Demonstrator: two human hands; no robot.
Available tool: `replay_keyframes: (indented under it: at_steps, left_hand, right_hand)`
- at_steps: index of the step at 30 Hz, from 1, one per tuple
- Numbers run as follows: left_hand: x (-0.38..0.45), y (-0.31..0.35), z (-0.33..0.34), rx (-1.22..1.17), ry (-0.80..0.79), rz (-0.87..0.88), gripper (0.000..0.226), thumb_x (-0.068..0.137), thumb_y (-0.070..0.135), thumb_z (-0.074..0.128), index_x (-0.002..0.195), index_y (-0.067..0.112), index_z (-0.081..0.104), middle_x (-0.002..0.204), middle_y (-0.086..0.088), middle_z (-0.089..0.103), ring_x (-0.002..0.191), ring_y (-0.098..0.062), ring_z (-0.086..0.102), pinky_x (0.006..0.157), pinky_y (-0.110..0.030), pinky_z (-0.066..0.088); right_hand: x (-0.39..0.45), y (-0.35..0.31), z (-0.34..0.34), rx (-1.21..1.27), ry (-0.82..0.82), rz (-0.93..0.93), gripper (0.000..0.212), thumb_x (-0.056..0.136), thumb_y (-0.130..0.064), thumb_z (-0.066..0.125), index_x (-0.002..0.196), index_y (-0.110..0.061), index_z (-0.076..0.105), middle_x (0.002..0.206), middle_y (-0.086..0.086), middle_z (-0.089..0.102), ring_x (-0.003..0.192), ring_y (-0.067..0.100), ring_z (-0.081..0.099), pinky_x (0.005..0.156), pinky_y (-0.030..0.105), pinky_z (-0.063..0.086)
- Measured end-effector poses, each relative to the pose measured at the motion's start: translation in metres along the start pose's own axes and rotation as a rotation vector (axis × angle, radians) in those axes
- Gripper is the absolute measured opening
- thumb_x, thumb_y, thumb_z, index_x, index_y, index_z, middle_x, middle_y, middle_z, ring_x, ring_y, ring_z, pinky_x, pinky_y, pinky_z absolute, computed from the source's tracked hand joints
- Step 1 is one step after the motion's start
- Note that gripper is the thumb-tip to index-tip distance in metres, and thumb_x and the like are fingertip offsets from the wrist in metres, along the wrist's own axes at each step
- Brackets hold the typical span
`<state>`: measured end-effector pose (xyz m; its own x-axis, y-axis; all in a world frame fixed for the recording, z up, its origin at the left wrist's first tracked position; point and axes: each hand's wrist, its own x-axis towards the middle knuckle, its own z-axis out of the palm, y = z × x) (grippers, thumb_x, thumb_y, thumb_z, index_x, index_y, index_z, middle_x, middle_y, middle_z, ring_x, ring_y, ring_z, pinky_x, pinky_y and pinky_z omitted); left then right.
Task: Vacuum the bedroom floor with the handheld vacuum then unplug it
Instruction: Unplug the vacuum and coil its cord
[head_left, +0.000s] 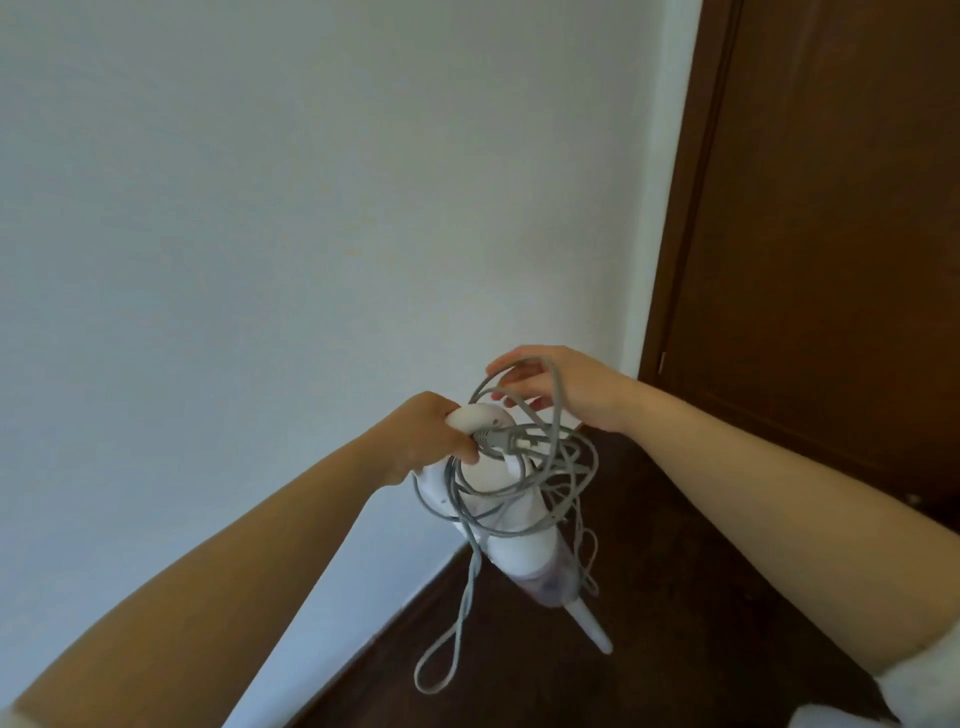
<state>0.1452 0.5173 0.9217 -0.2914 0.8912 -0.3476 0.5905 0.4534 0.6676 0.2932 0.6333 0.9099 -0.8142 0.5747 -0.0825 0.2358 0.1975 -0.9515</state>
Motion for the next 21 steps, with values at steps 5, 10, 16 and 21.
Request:
replay_keyframes:
  at_steps: [5, 10, 16, 21]
  left_hand:
    - [0.044, 0.033, 0.025, -0.276, 0.074, -0.163, 0.015, 0.066, -0.002, 0.073, 0.08, 0.0, 0.068, 0.069, -0.012, 0.065, 0.061, -0.025, 0.06, 0.06, -0.029, 0.046]
    - [0.095, 0.067, 0.052, -0.42, 0.07, -0.23, 0.008, 0.068, -0.007, 0.066, 0.075, -0.005, 0.067, 0.071, -0.014, 0.067, 0.065, -0.025, 0.061, 0.059, -0.026, 0.046]
    - [0.162, 0.106, 0.075, -0.5, 0.015, -0.193, 0.013, 0.073, -0.015, 0.055, 0.067, -0.005, 0.06, 0.071, -0.016, 0.063, 0.057, -0.023, 0.06, 0.053, -0.025, 0.049]
    - [0.221, 0.135, 0.077, -0.544, -0.047, -0.193, 0.014, 0.072, -0.015, 0.057, 0.066, -0.002, 0.056, 0.065, -0.014, 0.058, 0.054, -0.023, 0.057, 0.046, -0.023, 0.046]
  right_hand:
    - [-0.022, 0.0, -0.051, -0.106, 0.617, -0.189, 0.025, 0.089, -0.003, 0.053, 0.081, -0.026, 0.054, 0.076, -0.012, 0.056, 0.068, -0.001, 0.054, 0.067, 0.014, 0.045]
    - [-0.035, 0.034, -0.059, -0.564, 0.353, -0.168, 0.018, 0.091, -0.012, 0.056, 0.092, -0.01, 0.074, 0.09, -0.006, 0.064, 0.085, 0.005, 0.058, 0.075, 0.009, 0.04]
    - [0.007, 0.093, -0.1, -0.723, 0.299, 0.119, 0.032, 0.093, -0.04, 0.054, 0.113, -0.022, 0.071, 0.113, 0.007, 0.06, 0.112, 0.025, 0.054, 0.096, 0.036, 0.039]
    - [0.061, 0.111, -0.138, -0.64, 0.34, 0.305, 0.029, 0.089, -0.043, 0.056, 0.065, -0.026, 0.06, 0.068, -0.007, 0.05, 0.1, 0.023, 0.06, 0.079, 0.032, 0.029]
